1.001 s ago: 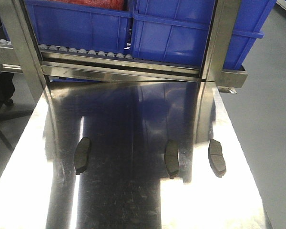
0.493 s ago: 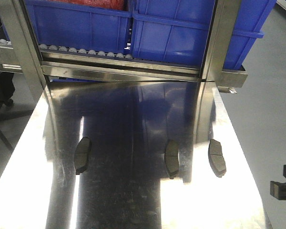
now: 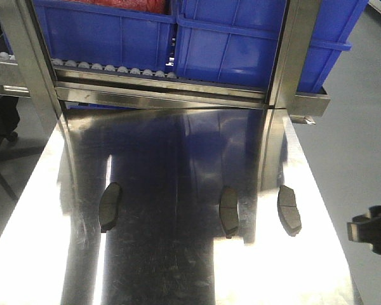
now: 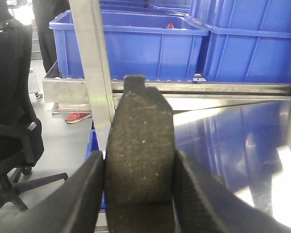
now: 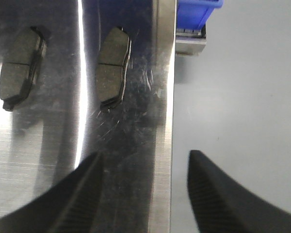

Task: Move and align brake pads A on conveyor
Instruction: 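Lower the right gripper onto the brake pad nearest it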

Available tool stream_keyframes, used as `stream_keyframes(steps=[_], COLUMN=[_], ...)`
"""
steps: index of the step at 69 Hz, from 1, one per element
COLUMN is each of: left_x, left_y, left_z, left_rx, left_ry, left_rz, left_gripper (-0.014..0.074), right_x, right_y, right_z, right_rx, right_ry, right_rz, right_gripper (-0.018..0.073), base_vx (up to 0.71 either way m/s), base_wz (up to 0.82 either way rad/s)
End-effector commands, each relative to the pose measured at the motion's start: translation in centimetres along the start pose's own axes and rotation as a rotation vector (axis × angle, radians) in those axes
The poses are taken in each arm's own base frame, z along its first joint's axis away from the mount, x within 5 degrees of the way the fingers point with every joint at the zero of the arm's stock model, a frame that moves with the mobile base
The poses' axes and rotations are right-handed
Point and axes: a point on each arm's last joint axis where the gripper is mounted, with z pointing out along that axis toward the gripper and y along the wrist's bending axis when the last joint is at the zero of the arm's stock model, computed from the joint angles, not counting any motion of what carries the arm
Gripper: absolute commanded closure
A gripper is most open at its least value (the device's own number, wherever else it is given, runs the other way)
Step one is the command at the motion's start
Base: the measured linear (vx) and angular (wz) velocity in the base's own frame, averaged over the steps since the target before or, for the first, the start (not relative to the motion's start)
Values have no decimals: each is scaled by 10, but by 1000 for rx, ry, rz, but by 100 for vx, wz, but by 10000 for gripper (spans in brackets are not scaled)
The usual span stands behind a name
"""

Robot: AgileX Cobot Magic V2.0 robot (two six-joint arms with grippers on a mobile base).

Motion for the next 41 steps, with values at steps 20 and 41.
stream_keyframes(steps=[20,41], left_x=[-17,-17], left_y=[0,0], left_z=[-3,-3], left_rx=[1,1], left_ry=[-112,-112], left_rz=[-12,-12], left_gripper=[602,602], right_x=[-67,-102], right_y=[26,35], right_z=[48,120], right_rx=[-66,-56], right_ry=[120,354], right_rz=[-39,-52], right_gripper=[72,72], base_vx=[0,0], base_wz=[0,0])
